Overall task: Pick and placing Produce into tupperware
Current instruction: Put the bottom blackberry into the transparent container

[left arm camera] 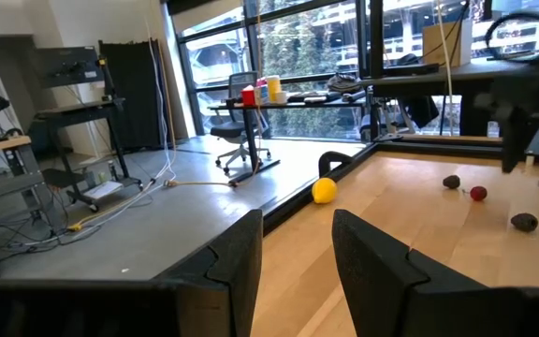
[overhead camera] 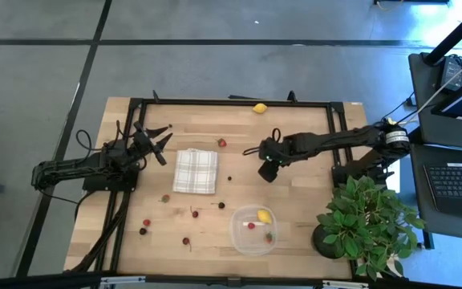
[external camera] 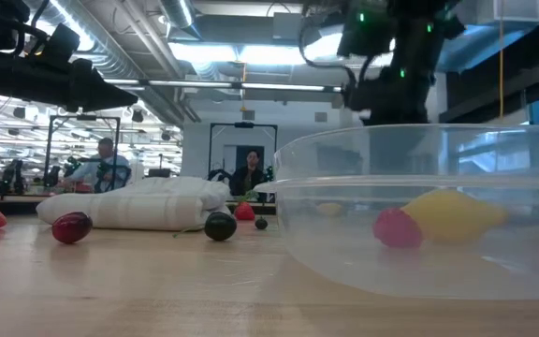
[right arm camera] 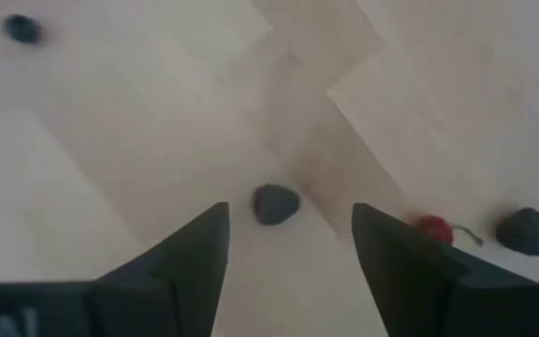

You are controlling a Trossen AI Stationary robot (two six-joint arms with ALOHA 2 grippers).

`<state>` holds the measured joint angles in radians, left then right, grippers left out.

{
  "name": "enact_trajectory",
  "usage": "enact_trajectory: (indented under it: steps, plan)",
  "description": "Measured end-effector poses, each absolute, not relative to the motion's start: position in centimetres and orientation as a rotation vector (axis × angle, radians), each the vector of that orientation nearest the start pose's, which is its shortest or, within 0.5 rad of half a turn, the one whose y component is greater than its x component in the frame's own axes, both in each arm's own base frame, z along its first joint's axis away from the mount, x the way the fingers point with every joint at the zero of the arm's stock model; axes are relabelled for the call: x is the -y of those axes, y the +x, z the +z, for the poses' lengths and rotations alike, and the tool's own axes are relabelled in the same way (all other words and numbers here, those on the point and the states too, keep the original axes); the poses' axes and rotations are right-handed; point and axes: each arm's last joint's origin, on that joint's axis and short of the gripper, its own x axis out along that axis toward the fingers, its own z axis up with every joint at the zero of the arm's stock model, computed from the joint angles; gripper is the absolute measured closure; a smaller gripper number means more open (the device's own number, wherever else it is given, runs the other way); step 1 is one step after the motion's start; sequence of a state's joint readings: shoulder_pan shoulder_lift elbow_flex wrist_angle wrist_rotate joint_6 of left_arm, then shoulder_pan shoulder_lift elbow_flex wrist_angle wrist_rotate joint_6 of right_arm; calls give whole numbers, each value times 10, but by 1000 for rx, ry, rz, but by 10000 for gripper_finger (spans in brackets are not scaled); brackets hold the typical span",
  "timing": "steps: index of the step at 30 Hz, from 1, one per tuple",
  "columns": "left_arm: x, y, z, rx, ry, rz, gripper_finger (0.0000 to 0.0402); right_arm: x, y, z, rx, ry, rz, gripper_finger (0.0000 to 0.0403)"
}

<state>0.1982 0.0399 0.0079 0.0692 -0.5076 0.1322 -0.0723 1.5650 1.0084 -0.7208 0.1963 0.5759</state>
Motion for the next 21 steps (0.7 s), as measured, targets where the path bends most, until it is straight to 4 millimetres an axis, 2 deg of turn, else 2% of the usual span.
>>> enact_trajectory:
  steps: [10,21]
  plan:
    - [-33,91,170,-9,121,707,276,29,277,165,-1115,432,-535,181]
    - [-33,91,170,-9,121,707,276,29,272,152,-1085,432,-525,182]
